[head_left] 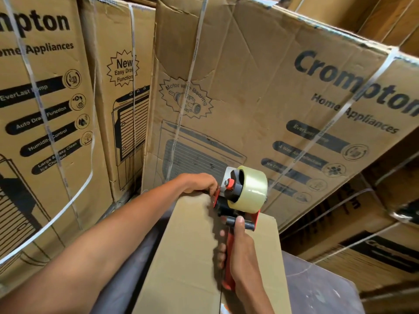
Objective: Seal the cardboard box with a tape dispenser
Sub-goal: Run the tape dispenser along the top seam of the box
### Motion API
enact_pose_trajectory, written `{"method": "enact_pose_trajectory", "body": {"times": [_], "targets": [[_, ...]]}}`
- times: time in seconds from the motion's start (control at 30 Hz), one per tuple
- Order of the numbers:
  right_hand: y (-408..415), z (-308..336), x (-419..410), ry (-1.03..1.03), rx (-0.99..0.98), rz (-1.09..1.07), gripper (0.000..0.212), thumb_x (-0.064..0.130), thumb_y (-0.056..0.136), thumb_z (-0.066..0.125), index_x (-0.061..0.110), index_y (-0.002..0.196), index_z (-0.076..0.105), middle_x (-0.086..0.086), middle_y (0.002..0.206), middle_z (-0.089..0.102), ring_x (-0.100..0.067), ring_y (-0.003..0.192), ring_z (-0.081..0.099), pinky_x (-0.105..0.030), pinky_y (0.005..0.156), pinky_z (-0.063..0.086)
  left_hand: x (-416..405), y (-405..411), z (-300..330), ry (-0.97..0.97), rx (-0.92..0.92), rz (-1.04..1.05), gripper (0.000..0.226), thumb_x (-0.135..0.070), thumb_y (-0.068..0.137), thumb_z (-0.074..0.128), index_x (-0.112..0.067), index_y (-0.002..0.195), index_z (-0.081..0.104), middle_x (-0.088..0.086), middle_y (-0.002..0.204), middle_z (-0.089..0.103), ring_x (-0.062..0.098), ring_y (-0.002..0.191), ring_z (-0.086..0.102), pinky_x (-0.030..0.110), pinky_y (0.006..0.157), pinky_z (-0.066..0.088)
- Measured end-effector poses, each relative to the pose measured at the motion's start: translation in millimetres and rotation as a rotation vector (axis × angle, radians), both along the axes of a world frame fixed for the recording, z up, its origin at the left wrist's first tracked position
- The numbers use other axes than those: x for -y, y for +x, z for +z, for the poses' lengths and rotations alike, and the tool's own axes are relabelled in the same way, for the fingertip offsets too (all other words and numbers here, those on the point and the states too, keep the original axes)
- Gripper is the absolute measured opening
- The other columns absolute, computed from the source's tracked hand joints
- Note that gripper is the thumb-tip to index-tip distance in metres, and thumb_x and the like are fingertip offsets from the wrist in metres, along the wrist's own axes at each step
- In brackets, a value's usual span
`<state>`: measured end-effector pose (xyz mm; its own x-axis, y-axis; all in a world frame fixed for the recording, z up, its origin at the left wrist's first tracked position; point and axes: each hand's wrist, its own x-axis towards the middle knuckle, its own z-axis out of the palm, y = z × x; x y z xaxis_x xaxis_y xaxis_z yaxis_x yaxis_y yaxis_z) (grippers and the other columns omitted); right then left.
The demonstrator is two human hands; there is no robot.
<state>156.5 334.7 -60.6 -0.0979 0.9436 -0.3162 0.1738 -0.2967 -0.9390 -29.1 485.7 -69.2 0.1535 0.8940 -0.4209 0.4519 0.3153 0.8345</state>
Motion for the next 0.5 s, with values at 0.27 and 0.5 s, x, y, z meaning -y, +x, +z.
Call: {"method": "enact_pose_trajectory", "body": {"times": [0.27, 0.5], "targets": [[0, 0, 17, -0.034, -0.075, -0.048, 0.073, 0.073, 0.099, 0.033, 0.025, 0.046, 0.05, -0.001, 0.052, 0.045, -0.017, 0.043, 0.039, -0.027, 0.048, 0.031, 5, 2, 4, 0.023, -0.069, -0.078, 0.028, -0.027, 0.073, 0.057, -0.004, 0.083, 0.07, 0.024, 0.09, 0.07, 0.028, 0.076, 0.058, 0.041, 0.074, 0.046], [3, 3, 36, -0.066, -0.109, -0.058, 0.066, 0.074, 0.097, 0.036, 0.026, 0.053, 0.048, 0.001, 0.05, 0.041, -0.017, 0.045, 0.037, -0.025, 0.048, 0.031, 18, 12, 17, 0.148, -0.245, -0.148, 0.017, -0.018, 0.084, 0.069, -0.013, 0.069, 0.063, 0.01, 0.083, 0.067, 0.021, 0.078, 0.056, 0.034, 0.072, 0.043]]}}
